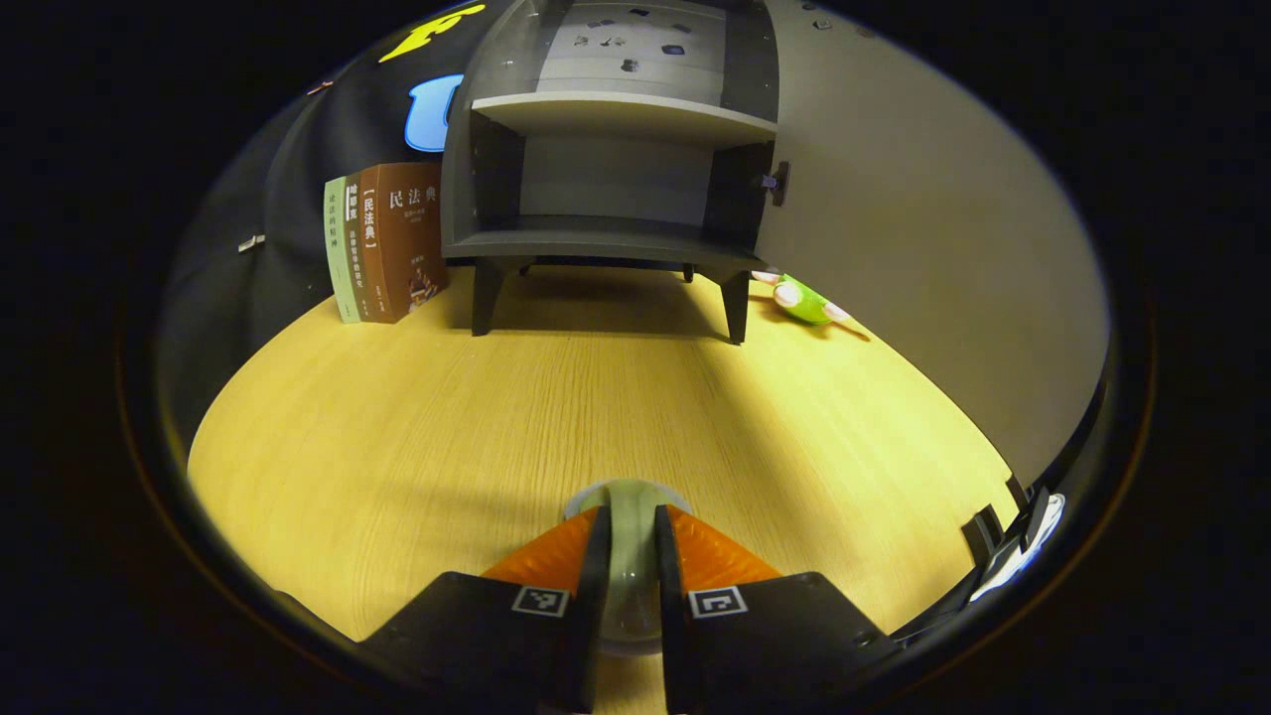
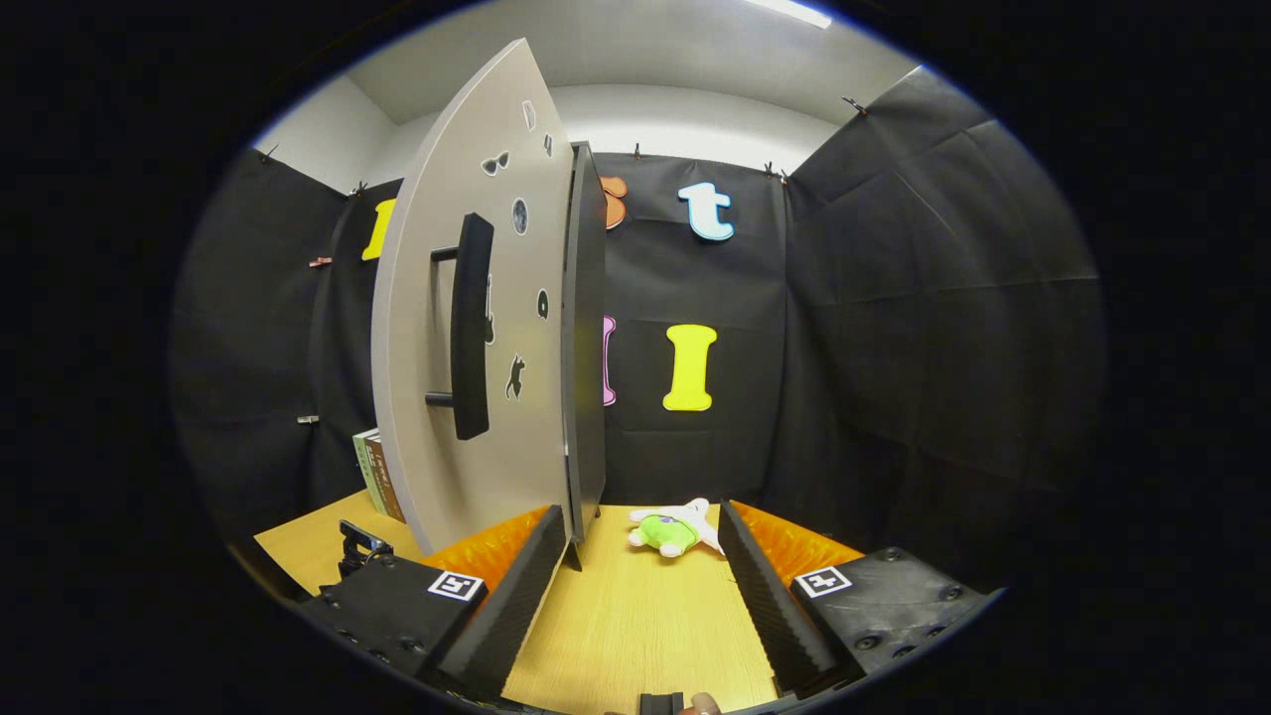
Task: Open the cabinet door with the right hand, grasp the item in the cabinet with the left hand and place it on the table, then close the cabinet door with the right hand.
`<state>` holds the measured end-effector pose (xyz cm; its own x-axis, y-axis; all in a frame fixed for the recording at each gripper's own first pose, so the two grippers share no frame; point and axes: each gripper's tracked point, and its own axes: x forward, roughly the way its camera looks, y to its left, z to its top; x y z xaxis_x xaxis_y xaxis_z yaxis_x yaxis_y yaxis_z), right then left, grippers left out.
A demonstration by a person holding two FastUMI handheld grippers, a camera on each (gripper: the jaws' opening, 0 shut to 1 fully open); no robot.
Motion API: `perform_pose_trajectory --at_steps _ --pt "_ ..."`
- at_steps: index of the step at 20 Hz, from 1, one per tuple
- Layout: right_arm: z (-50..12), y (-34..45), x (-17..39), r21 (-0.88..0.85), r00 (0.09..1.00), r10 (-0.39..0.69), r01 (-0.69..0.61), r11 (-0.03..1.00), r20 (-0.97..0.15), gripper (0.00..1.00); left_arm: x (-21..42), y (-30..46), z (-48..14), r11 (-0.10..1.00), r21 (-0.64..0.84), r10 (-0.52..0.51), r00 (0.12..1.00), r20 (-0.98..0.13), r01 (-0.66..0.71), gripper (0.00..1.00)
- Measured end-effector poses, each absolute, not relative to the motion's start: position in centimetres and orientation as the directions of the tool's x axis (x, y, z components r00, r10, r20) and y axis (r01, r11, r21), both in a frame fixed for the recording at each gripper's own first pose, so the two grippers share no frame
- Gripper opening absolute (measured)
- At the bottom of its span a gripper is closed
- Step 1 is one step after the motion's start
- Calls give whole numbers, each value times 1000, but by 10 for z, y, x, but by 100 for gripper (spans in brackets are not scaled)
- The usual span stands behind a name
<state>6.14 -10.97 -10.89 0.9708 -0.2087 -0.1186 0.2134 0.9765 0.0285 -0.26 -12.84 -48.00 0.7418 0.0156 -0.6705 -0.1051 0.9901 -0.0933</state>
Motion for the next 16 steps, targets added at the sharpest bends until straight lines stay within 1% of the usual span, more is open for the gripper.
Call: perform_pose_trajectory --at_steps 1,3,4,5,6,8,9,11,12,15,16 --pt "-109 -110 60 28 971 -209 214 976 -118 98 -3 -130 -479 991 -97 6 742 -671 -96 34" --pt "-105 -108 57 33 971 -207 212 977 -118 98 -4 -136 -478 988 -125 -18 736 -676 -90 52" --pt "-103 -107 55 34 972 -207 212 977 -115 98 -6 -135 -475 987 -130 -21 734 -679 -92 55" --pt "-100 -106 53 34 972 -206 211 977 -111 98 -7 -134 -470 988 -124 -18 734 -679 -91 63" --pt "-98 -104 51 37 973 -204 209 977 -111 98 -8 -131 -463 991 -103 -4 739 -674 -89 68" --pt "-90 -98 47 55 975 -192 199 978 -115 98 -8 -123 -439 997 -44 19 762 -647 -62 89" --pt "-86 -93 46 70 977 -177 186 980 -114 98 -9 -119 -421 999 -12 27 775 -631 -45 96" --pt "-70 -83 42 105 983 -155 164 981 -96 98 -11 -108 -384 999 34 38 800 -598 -23 96" --pt "-62 -79 39 117 985 -152 161 980 -83 98 -12 -106 -365 999 34 32 814 -580 -16 96" --pt "-41 -63 35 122 989 -135 142 982 -60 98 -18 -104 -293 1000 -25 -16 861 -508 3 96" --pt "-35 -59 33 115 990 -131 136 984 -53 100 -22 -100 -267 999 -34 -28 878 -478 14 96"
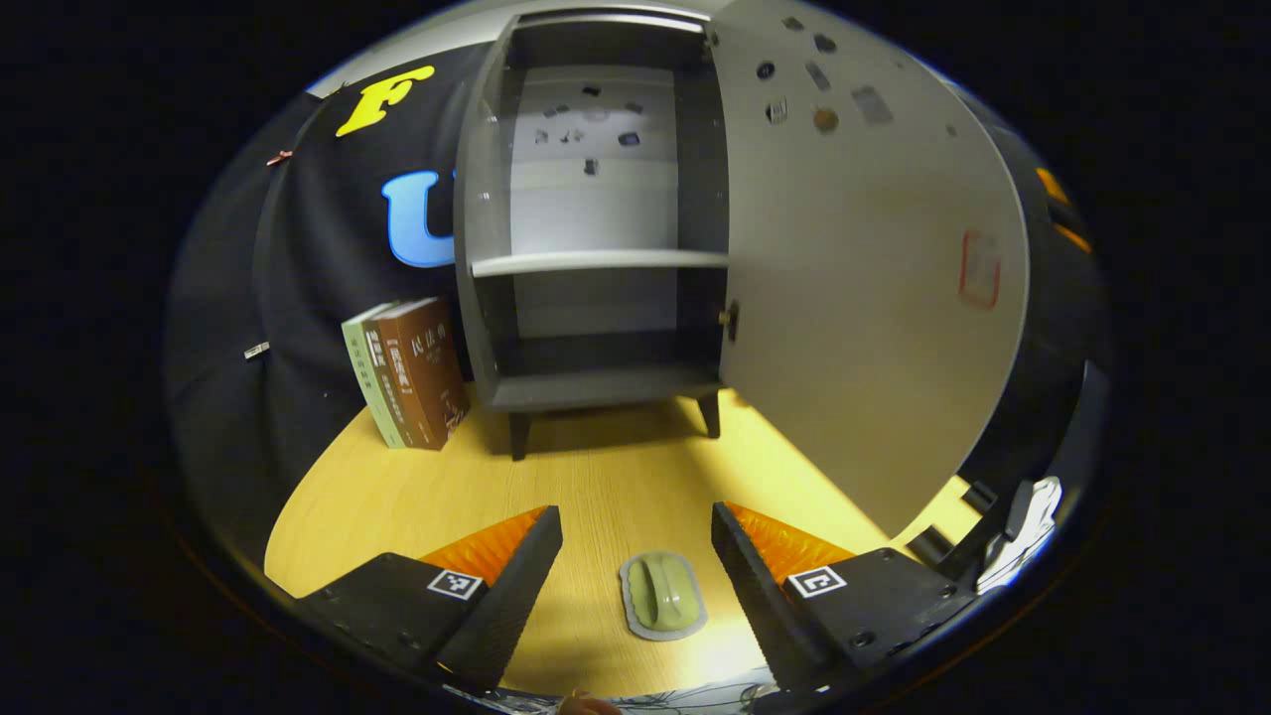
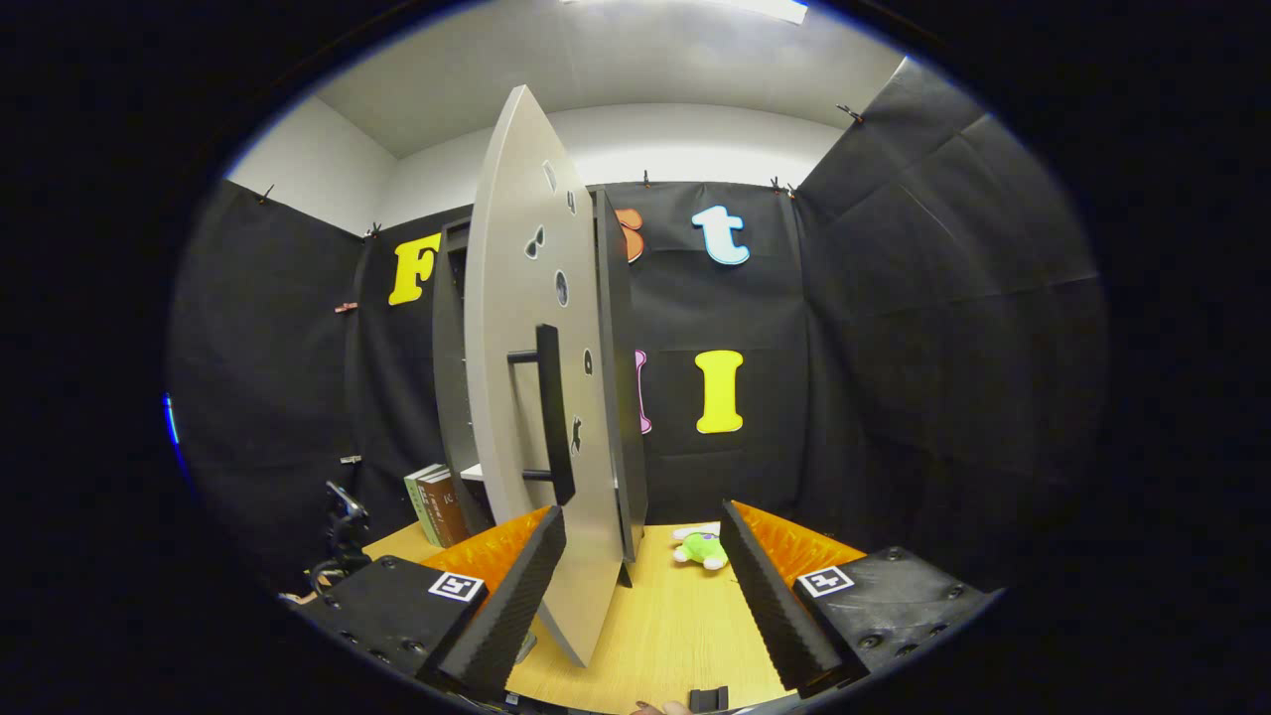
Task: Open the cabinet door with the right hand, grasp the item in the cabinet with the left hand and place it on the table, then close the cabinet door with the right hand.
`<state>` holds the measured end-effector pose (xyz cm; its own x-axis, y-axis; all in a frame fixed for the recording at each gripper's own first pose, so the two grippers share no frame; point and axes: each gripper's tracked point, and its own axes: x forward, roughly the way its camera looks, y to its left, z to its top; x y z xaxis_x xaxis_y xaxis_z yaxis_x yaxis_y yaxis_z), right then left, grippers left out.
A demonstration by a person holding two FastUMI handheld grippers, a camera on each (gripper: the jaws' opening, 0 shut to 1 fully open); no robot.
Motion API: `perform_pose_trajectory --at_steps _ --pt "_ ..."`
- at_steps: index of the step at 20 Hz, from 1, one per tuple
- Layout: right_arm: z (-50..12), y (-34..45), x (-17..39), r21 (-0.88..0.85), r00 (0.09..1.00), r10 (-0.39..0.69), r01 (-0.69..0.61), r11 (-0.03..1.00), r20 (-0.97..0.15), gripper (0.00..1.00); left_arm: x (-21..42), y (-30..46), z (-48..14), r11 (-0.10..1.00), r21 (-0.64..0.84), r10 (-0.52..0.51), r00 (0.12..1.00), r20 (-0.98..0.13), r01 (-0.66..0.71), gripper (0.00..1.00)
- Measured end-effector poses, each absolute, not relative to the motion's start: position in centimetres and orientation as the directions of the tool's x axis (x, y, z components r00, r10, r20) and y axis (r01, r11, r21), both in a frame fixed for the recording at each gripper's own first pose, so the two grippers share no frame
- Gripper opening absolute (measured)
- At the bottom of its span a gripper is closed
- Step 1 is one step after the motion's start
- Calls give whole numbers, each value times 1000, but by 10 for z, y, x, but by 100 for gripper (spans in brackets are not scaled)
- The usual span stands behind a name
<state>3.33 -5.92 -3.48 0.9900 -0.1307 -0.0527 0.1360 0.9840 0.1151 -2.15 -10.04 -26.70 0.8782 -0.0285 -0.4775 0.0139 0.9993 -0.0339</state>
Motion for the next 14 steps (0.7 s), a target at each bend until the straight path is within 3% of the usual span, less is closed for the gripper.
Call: perform_pose_trajectory --at_steps 4,7,11,14 --pt "-7 -48 47 73 994 -110 108 991 24 98 -30 -80 -168 999 25 -14 934 -356 24 96" --pt "-2 -51 64 120 995 -100 97 988 21 98 -24 -83 -104 998 -24 -60 959 -278 56 95" --pt "-2 -45 91 209 999 -28 21 978 32 98 -5 -80 -47 987 -102 -140 968 -210 120 95" --pt "-3 -44 103 203 999 21 -30 979 47 98 11 -60 -26 993 -56 -110 979 -170 102 95"
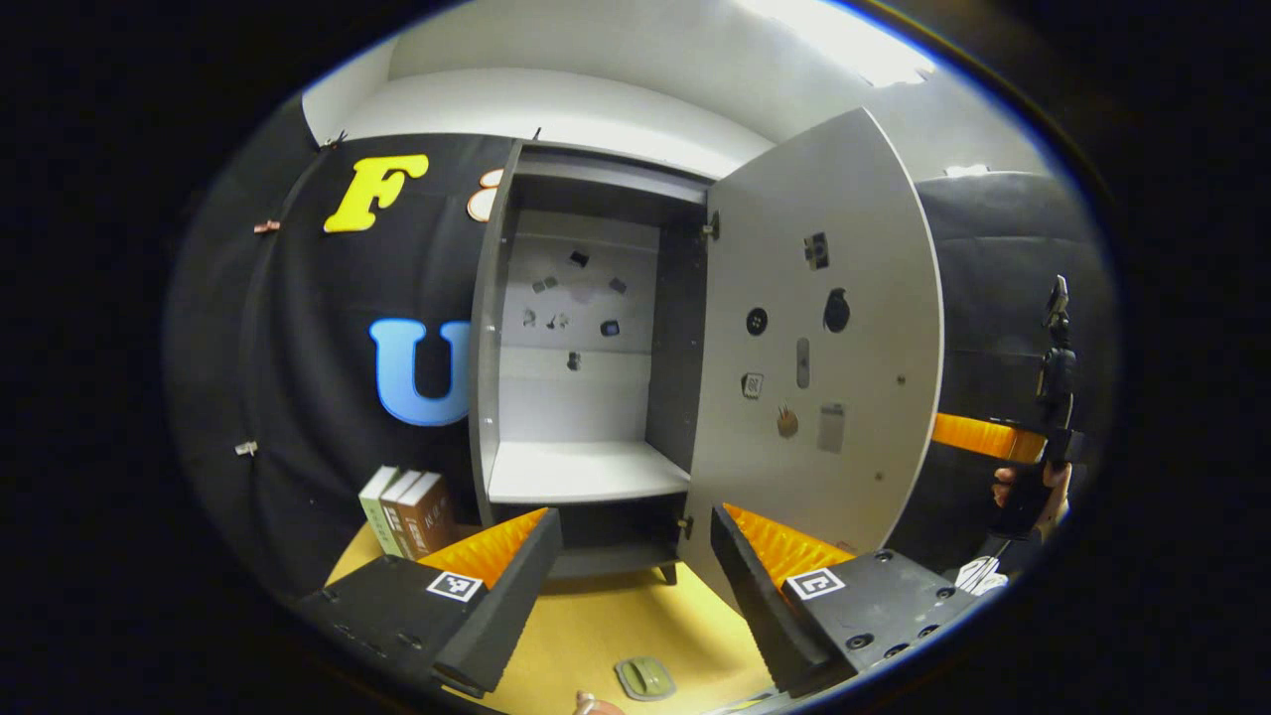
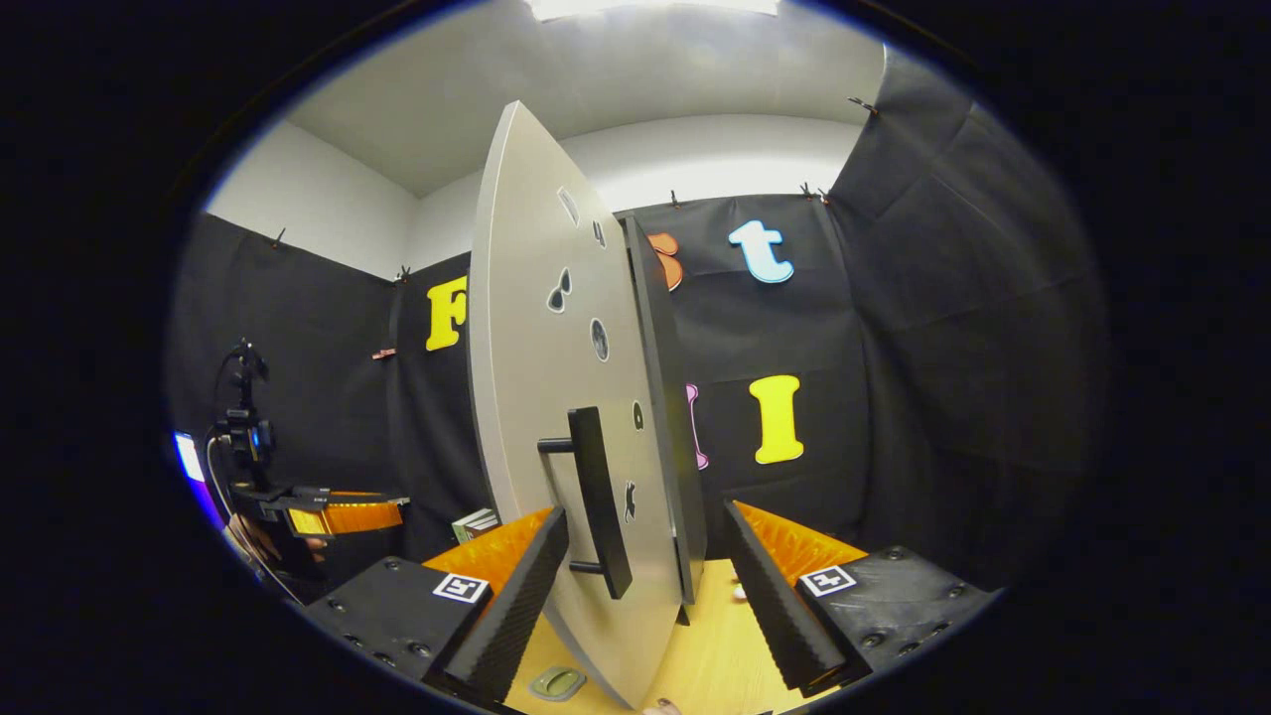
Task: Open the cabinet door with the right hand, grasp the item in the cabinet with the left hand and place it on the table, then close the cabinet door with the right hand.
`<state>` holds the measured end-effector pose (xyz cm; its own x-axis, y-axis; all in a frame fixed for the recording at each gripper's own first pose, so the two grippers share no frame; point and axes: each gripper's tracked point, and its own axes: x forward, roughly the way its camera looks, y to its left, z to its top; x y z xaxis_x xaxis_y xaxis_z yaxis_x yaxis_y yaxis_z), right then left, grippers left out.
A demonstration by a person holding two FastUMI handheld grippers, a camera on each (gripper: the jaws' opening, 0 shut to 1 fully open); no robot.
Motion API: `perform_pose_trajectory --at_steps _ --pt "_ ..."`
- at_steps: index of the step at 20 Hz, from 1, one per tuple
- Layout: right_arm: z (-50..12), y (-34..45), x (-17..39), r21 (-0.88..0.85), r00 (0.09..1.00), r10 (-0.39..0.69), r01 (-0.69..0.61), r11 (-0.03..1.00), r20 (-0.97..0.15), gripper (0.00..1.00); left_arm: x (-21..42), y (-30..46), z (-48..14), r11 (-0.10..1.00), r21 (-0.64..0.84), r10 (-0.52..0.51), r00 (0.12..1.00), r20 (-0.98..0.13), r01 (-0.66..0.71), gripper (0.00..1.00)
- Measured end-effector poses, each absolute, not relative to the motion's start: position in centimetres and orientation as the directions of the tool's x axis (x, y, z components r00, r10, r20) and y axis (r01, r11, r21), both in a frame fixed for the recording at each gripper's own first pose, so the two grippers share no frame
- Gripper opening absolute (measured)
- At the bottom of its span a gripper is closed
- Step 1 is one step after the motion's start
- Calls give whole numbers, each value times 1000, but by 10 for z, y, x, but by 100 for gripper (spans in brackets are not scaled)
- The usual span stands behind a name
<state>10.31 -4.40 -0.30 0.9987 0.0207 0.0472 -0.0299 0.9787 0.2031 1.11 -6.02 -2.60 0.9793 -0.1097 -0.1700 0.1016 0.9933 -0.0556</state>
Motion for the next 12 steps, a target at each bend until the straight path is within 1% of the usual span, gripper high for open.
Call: perform_pose_trajectory --at_steps 3,5,7,10,11,12 --pt "-5 -35 117 201 996 75 -83 976 46 98 18 -49 -23 996 -51 -78 982 -170 70 94" --pt "-4 -34 121 211 994 97 -105 972 46 98 21 -45 -23 996 -63 -75 984 -160 66 95" --pt "-6 -30 123 230 994 103 -107 967 32 98 27 -39 -23 994 -77 -84 985 -149 74 95" --pt "-6 -12 132 226 994 107 -109 968 21 98 37 -24 -27 993 -78 -102 982 -162 91 95" --pt "-8 -2 135 225 994 111 -112 968 14 100 39 -18 -29 992 -77 -115 979 -171 103 95" --pt "-9 9 138 223 994 113 -113 968 12 98 40 -14 -30 990 -76 -132 975 -177 120 95"
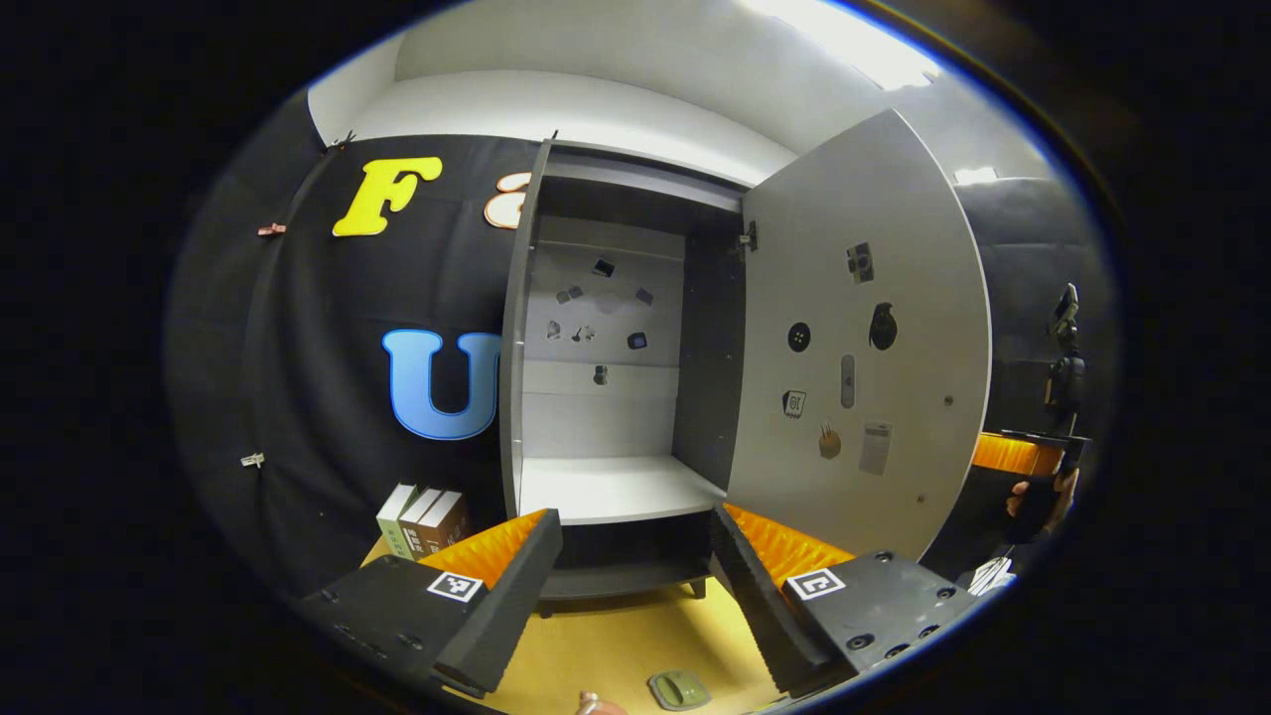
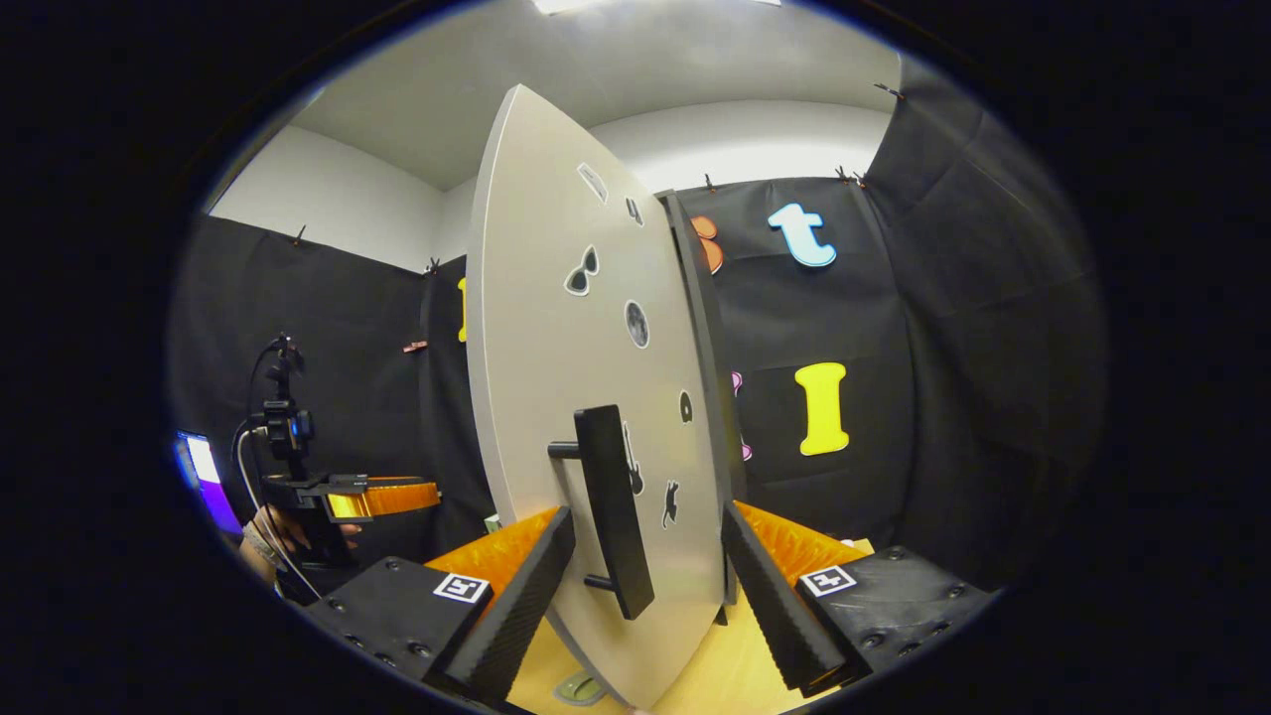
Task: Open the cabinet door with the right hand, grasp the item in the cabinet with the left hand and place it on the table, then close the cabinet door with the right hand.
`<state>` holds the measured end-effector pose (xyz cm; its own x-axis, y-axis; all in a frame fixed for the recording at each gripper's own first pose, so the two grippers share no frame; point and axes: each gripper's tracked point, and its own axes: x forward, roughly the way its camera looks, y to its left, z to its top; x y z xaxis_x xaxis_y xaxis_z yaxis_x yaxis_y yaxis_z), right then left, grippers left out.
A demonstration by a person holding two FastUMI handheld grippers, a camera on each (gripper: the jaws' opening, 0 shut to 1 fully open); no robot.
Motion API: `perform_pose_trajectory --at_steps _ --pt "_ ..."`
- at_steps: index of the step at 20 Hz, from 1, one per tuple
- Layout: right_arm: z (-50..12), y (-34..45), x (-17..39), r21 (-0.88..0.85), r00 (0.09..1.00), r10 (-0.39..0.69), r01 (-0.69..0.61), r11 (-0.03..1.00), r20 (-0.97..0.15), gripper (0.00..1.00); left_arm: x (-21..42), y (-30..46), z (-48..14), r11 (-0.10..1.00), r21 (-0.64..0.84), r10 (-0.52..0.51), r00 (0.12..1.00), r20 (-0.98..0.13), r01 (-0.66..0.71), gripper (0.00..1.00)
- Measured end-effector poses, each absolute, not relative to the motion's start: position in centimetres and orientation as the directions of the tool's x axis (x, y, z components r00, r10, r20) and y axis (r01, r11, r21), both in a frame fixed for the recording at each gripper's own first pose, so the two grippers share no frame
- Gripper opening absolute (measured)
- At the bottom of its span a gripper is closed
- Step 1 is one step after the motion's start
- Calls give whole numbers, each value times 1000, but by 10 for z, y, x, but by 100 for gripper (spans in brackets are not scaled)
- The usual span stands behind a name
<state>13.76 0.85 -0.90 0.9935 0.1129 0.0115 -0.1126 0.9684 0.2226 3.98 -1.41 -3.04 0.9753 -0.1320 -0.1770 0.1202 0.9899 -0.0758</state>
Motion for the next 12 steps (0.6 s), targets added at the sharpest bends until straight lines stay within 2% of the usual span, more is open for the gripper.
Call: perform_pose_trajectory --at_steps 4,9,12 --pt "-10 60 159 187 995 100 -101 977 13 98 36 21 -37 988 -11 -152 965 -214 154 95" --pt "-16 135 214 196 990 141 -138 971 2 98 17 65 -34 985 67 -139 968 -208 156 95" --pt "-19 179 235 220 979 206 -202 954 7 98 14 80 -31 991 26 -127 973 -193 135 95"
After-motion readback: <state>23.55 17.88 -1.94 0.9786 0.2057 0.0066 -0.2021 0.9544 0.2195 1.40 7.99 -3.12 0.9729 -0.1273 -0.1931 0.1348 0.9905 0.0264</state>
